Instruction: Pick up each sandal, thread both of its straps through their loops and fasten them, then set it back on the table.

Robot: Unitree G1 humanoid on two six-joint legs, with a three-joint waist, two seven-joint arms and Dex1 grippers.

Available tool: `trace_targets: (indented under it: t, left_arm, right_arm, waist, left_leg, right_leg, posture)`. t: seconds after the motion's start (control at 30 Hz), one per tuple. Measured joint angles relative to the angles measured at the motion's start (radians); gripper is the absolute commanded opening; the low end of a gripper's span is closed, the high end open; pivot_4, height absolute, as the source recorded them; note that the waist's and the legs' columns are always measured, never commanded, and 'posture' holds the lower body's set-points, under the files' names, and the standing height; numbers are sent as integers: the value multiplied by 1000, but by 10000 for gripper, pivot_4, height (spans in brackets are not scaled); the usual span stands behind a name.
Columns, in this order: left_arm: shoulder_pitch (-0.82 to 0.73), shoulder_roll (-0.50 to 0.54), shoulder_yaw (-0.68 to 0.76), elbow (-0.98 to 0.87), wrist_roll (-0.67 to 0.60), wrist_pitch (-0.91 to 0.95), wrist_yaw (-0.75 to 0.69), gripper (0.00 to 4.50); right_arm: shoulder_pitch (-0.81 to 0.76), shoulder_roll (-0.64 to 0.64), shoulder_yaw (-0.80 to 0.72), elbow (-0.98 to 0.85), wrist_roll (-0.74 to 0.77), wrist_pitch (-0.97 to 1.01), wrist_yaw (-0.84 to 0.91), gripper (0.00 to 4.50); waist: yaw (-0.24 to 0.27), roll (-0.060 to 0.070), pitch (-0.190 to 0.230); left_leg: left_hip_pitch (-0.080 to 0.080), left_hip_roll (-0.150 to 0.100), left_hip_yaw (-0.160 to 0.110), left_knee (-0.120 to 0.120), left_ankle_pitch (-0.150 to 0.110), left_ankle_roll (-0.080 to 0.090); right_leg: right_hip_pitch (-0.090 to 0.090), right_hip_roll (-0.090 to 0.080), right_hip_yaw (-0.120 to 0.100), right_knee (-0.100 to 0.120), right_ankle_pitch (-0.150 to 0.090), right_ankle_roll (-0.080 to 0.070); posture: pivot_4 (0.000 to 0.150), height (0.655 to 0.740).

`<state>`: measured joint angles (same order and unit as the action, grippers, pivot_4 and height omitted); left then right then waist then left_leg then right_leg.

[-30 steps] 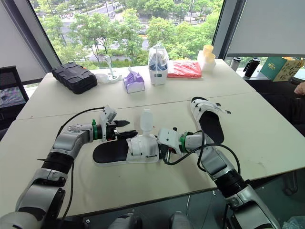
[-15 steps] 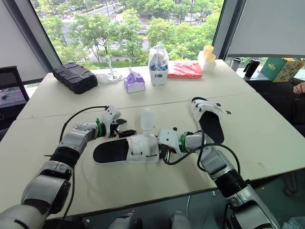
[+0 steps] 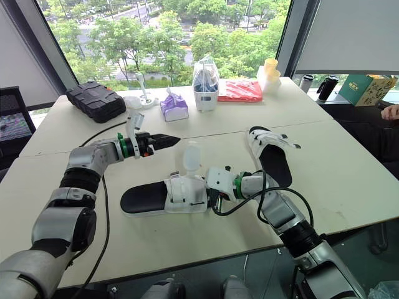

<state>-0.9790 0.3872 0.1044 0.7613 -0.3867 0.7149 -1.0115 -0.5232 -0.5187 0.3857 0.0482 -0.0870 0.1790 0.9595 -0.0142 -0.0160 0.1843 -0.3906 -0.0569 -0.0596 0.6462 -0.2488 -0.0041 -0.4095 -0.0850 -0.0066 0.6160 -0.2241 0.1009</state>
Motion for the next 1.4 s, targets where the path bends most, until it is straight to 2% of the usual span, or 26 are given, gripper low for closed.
trace_targets:
  t: [0.2, 0.37, 0.67, 0.77, 0.93, 1.23, 1.4]
  left_arm:
    - [72, -14, -64, -90, -16, 121, -45, 44531]
    - [82, -74, -92, -111, -18, 150, -49, 44531]
    - [-22, -135, -82, 29, -18, 110, -49, 44531]
    - [-87, -174, -42, 157, -19, 64, -25, 44531]
    - [-179, -184, 41, 259, -38, 12, 0, 44531]
    - [-216, -195, 144, 324, -58, -30, 33, 44531]
    - [-233, -195, 156, 324, -62, -31, 38, 44531]
  right_arm:
    - [-2, 0, 0, 3, 0, 0, -1, 0]
    - [-2, 0, 0, 4, -3, 0, -4, 0]
    - [-1, 1, -1, 3, -5, 0, -4, 0]
    - [-2, 1, -1, 3, -6, 0, -3, 0]
    - [-3, 2, -2, 2, -6, 0, -6, 0]
    - [-2, 2, -2, 2, -6, 0, -8, 0]
    - [-3, 2, -2, 2, -6, 0, -9, 0]
  waist:
    - [0, 0, 0]
    - [1, 0, 0]
    - [2, 0, 0]
    - [2, 0, 0]
    - [0, 0, 0]
    - [0, 0, 0]
    - [0, 0, 0]
  left_leg:
    - [0, 0, 0, 0, 0, 0]
    - [0, 0, 0, 1, 0, 0]
    - [0, 0, 0, 1, 0, 0]
    - [0, 0, 0, 1, 0, 0]
    - [0, 0, 0, 1, 0, 0]
    - [0, 0, 0, 1, 0, 0]
    - [0, 0, 0, 1, 0, 0]
  right_leg:
    - [0, 0, 1, 0, 0, 0]
    - [0, 0, 1, 0, 0, 0]
    - [0, 0, 1, 0, 0, 0]
    - [0, 0, 1, 0, 0, 0]
    - [0, 0, 0, 0, 0, 0]
    - [0, 0, 0, 0, 0, 0]
    - [0, 0, 0, 0, 0, 0]
  posture:
    - [1500, 7400]
    - [1500, 7400]
    - [1500, 7400]
    - [1500, 7400]
    - [1500, 7400]
    - [1500, 7400]
    - [1500, 7400]
